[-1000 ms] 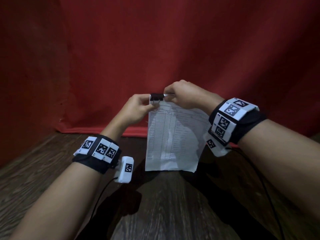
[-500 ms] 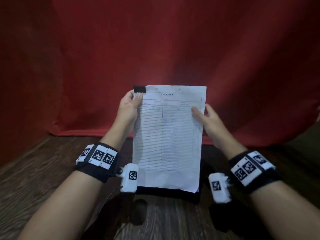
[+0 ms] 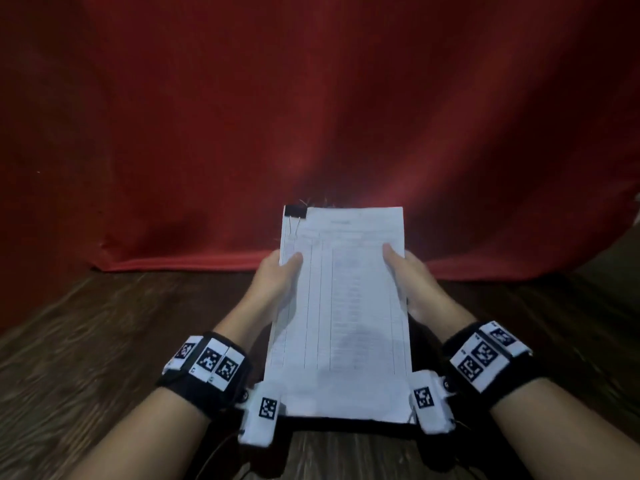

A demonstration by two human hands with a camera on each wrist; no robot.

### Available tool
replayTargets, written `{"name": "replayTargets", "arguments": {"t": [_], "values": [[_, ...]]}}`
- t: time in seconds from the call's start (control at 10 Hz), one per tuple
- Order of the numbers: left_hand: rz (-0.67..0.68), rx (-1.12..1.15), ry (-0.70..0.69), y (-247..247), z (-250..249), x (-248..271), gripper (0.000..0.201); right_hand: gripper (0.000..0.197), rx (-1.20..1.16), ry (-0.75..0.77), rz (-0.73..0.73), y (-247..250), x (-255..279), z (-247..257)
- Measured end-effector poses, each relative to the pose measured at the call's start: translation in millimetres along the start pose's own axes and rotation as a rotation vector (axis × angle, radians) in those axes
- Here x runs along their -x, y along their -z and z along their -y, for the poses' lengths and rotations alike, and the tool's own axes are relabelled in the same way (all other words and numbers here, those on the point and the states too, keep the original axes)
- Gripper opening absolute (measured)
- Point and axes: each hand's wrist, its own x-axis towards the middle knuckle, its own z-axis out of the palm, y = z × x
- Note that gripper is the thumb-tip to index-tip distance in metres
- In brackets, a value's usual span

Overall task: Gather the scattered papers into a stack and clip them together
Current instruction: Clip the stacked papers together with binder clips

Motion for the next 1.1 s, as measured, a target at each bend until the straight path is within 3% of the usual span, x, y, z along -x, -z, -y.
{"name": "replayTargets", "arguments": {"t": [0.1,0.2,0.3,0.4,0.5,0.6,0.7,0.8,1.0,1.1], "values": [[0.063,-0.167,0.313,2,34,-6,0.021,0.03,0.289,-0.1,0.006,1,12,-25],[0.152,-0.421,0.472,12,62,-14,0.053,0.028,0.653,-0.2,0.161,1,9,-55],[0.114,-0.546,0.467,17,71,-30,0.055,0.024,0.738,-0.175,0.22,0,-5,-61],[0.086,-0.661,0.424,23,76,-47,0.06,0.05,0.749,-0.181,0.151,-3,-26,-60],[0.115,-0.795,0.384,24,72,-55,0.03,0.054,0.919,-0.253,0.148,-6,-38,-65],[0.254,-0.962,0.403,24,64,-59,0.035,0.005,1.097,-0.308,0.228,-13,-37,-68],[0.385,-1.229,0.424,17,58,-61,0.05,0.015,1.287,-0.285,0.292,-21,-40,-79],[0.395,-1.345,0.353,6,59,-62,0.065,0.033,1.379,-0.212,0.246,-26,-37,-88],[0.408,-1.288,0.405,4,58,-54,0.07,0.033,1.443,-0.196,0.21,-27,-28,-87],[0.369,-1.273,0.35,3,52,-38,0.075,0.015,1.402,-0.21,0.227,-27,-13,-69]]}}
